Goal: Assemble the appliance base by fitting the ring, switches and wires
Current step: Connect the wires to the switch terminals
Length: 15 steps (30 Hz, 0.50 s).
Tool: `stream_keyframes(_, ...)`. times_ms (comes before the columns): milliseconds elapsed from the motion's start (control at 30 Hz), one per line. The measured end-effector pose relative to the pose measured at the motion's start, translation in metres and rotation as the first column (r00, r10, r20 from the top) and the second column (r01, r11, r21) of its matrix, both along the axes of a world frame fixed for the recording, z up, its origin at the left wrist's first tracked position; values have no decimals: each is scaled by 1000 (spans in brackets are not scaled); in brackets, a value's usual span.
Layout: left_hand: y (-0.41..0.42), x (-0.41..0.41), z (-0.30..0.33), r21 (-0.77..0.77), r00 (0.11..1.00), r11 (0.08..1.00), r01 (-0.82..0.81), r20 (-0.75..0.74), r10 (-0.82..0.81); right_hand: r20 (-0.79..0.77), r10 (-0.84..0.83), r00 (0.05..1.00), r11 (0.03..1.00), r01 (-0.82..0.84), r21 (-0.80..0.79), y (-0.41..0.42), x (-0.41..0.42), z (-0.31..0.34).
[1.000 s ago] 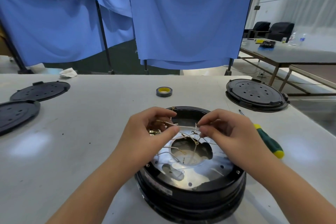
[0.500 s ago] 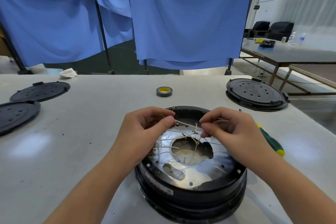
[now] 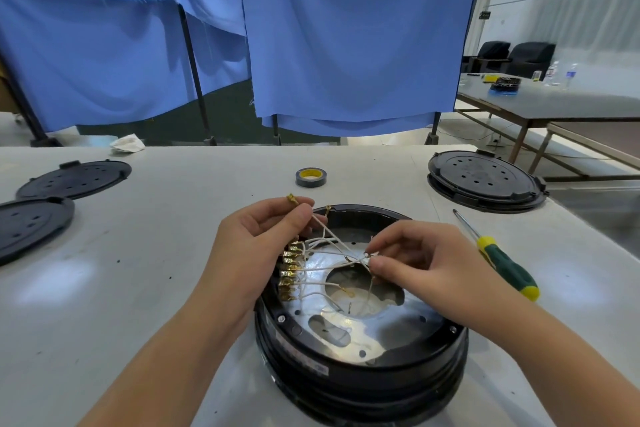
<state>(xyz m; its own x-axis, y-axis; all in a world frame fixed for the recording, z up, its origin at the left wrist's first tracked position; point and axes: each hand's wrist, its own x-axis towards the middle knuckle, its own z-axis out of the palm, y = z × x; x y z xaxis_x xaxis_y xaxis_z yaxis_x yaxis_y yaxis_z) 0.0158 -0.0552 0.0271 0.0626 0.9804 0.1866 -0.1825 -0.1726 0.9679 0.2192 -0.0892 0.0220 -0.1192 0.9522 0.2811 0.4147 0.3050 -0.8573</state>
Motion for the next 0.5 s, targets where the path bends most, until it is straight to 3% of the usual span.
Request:
stream_keyframes(133, -1, 0, 3, 86, 1000, 996, -19, -17, 20, -107, -53, 993, 995, 62, 75, 1, 1, -2)
stream_keyframes(267, -3, 5, 10, 235, 990, 972, -8, -133, 40, -206, -118, 971, 976, 151, 155, 4, 5, -4)
stream_keyframes(500, -5, 30, 32, 354, 898, 902, 249, -434, -78, -31, -276, 961, 914, 272, 300, 13, 21, -11)
